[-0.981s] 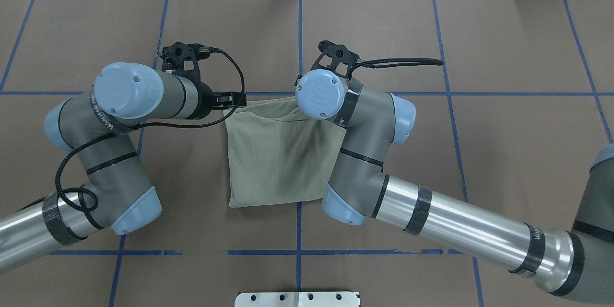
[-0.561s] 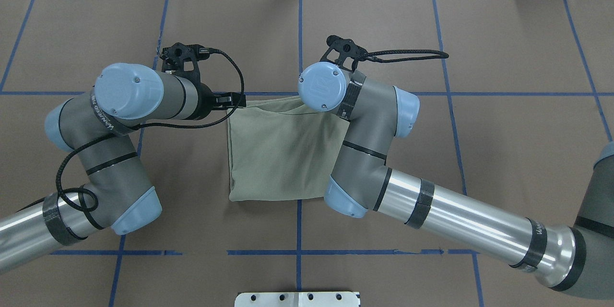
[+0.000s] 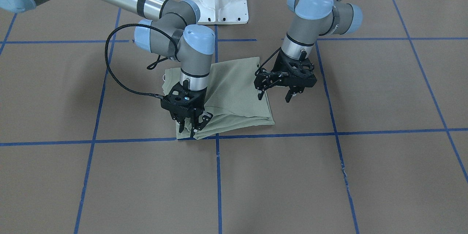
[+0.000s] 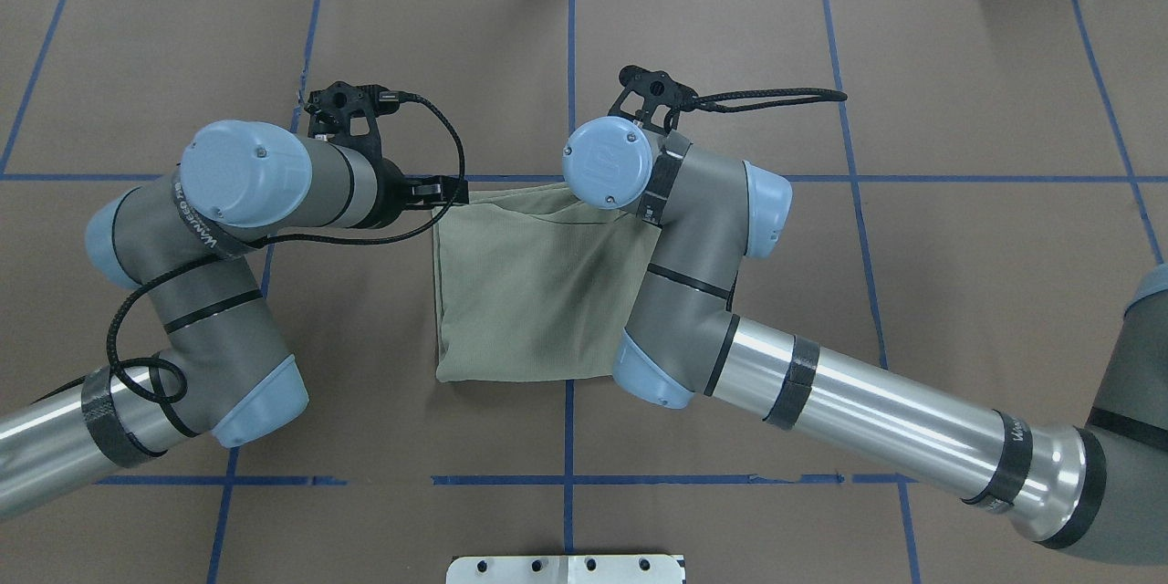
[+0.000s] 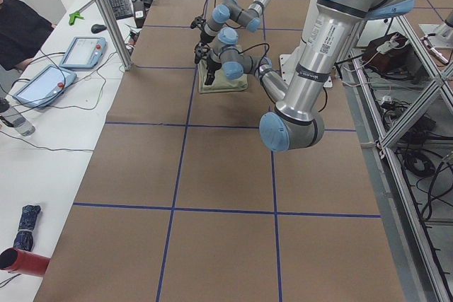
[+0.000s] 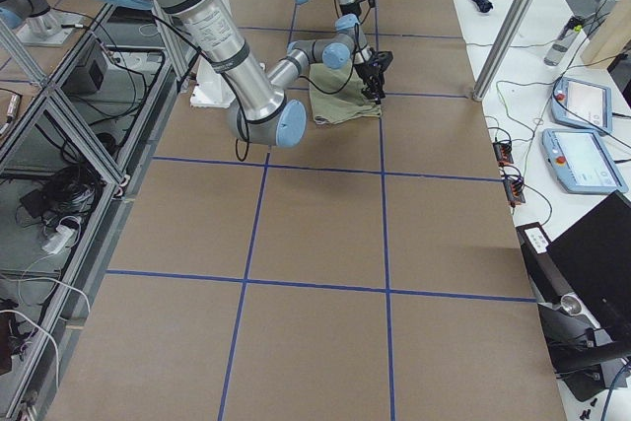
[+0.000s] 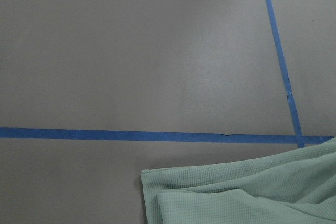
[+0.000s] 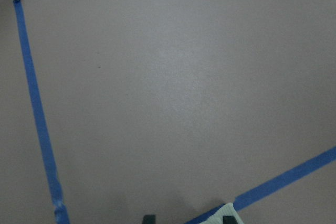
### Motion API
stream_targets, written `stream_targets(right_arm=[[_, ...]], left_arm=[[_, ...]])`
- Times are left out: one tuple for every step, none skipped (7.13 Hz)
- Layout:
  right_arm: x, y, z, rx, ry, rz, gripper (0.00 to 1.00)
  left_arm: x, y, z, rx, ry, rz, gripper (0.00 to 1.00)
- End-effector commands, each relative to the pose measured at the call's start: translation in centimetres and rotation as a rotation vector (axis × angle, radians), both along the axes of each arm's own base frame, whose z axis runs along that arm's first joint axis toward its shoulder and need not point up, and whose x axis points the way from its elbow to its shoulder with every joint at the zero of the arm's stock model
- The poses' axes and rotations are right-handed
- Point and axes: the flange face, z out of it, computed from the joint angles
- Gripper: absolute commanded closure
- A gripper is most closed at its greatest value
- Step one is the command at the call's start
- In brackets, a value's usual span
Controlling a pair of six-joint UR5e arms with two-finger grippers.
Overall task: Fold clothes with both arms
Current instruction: 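Lower the folded edge onto the far half with both grippers, then open the right gripper and raise it away while the left gripper holds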
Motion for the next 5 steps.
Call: stream_targets(right_arm=[[5.8, -2.0, -3.3, -0.011, -0.067, -0.143, 0.00], [9.7, -2.0, -3.9, 0.010, -0.054, -0.222, 0.00], [11.7, -1.2, -3.1, 0.023, -0.054, -0.249, 0.00], [12.0, -1.0, -2.9, 0.026, -0.056, -0.250, 0.00], [12.1, -1.0, -2.9, 0.025, -0.054, -0.248, 0.00]], left_arm=[[1.7, 0.1, 0.9, -0.063, 0.014, -0.020, 0.00], [3.1, -0.5, 2.7, -0.122, 0.070, -0.068, 0.02], [4.2, -1.0, 4.2, -0.157, 0.138, -0.126, 0.18], [4.9, -1.6, 4.4, -0.162, 0.153, -0.138, 0.32], [5.3, -1.6, 4.3, -0.170, 0.156, -0.139, 0.47]])
